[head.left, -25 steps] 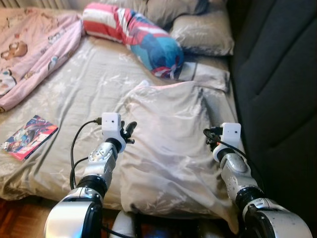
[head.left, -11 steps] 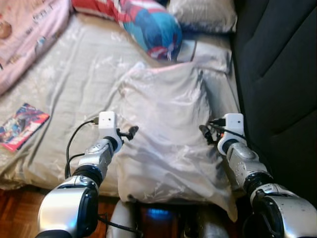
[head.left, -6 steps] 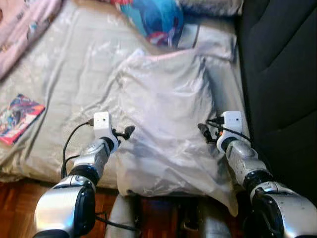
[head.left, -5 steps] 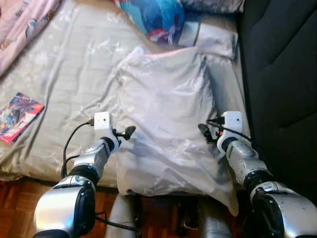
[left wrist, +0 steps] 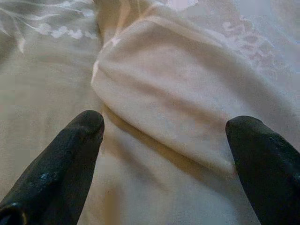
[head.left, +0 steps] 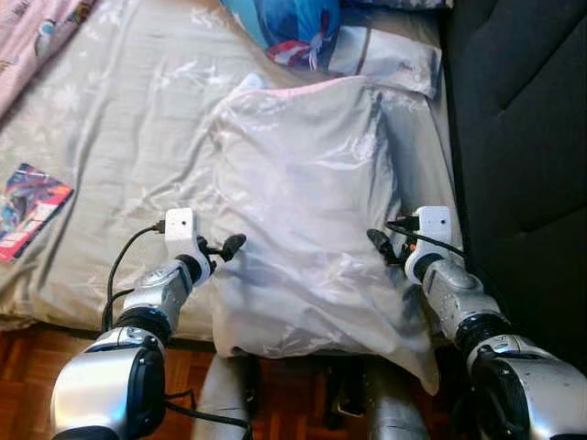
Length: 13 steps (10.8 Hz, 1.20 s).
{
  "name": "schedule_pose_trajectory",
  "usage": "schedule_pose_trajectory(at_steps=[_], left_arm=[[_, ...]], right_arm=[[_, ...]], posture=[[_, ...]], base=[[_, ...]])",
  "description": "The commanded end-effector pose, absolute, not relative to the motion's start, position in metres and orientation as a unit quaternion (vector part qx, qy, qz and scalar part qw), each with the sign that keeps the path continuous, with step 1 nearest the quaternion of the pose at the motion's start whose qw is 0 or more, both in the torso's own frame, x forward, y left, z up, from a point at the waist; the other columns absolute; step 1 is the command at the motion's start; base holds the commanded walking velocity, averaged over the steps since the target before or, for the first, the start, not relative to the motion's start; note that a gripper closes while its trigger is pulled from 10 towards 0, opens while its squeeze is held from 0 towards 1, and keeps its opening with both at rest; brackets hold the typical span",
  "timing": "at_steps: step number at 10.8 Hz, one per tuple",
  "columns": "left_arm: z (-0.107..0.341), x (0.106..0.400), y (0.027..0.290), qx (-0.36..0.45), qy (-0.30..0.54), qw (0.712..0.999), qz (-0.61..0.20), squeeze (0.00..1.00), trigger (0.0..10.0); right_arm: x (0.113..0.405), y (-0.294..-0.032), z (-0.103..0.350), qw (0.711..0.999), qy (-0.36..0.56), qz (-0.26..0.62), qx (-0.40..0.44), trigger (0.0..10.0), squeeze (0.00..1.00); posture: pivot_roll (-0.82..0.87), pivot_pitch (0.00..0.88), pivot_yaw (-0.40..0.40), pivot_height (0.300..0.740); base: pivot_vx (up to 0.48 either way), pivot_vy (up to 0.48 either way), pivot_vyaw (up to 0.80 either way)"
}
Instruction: Clean up the room
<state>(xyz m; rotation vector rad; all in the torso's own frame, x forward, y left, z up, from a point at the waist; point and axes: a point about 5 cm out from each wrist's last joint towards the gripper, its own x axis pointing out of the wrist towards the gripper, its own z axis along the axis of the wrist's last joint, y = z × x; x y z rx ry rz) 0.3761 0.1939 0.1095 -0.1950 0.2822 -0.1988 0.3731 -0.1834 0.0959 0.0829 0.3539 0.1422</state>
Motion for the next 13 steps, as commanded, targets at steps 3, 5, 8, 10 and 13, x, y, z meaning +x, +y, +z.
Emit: schedule_pose_trajectory(at_steps=[3, 5, 8, 10, 13], left_arm=[[0.095, 0.369, 0.186, -0.122, 0.151, 0.974, -0.113, 0.0, 10.0], [0.091, 0.367, 0.181, -0.126, 0.152, 0.974, -0.109, 0.0, 10.0], [0.089, 0.366, 0.183, -0.141, 0.139, 0.977, -0.08, 0.0, 10.0], [0.096, 0.369, 0.188, -0.155, 0.114, 0.98, -0.057, 0.0, 10.0], [0.105, 0.372, 0.2, -0.152, 0.096, 0.983, -0.028, 0.0, 10.0]], right_arm=[[0.362, -0.19, 0.078, 0.969, 0.225, 0.093, 0.036, 10.0, 0.0], [0.357, -0.182, 0.072, 0.958, 0.244, 0.145, 0.036, 10.0, 0.0], [0.352, -0.176, 0.064, 0.951, 0.255, 0.172, 0.033, 10.0, 0.0], [0.352, -0.172, 0.065, 0.95, 0.254, 0.177, 0.035, 10.0, 0.0], [0.36, -0.167, 0.077, 0.961, 0.207, 0.177, 0.038, 10.0, 0.0]], posture=[[0.04, 0.471, -0.058, 0.66], [0.03, 0.487, -0.068, 0.66], [0.02, 0.491, -0.073, 0.66], [0.02, 0.495, -0.074, 0.66], [0.03, 0.491, -0.074, 0.66]], base=[[0.0, 0.0, 0.0], [0.0, 0.0, 0.0], [0.0, 0.0, 0.0], [0.0, 0.0, 0.0], [0.0, 0.0, 0.0]])
